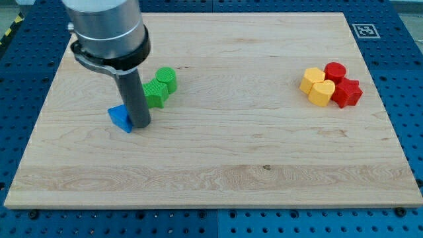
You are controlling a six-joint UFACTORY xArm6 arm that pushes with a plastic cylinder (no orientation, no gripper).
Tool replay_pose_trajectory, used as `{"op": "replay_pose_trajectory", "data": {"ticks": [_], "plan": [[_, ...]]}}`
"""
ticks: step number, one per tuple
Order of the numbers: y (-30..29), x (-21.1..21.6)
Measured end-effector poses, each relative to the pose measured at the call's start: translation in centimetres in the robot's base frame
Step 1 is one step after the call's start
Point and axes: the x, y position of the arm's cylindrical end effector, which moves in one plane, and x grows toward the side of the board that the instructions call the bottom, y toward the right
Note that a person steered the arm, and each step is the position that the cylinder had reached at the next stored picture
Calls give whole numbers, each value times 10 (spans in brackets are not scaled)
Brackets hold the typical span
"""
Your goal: Place the triangle horizontal to the green star
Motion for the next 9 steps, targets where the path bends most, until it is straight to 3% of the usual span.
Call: {"op": "replay_pose_trajectory", "data": {"ticks": [4,7,9], "plan": [[-43,52],[-41,0],[-41,-7]]}}
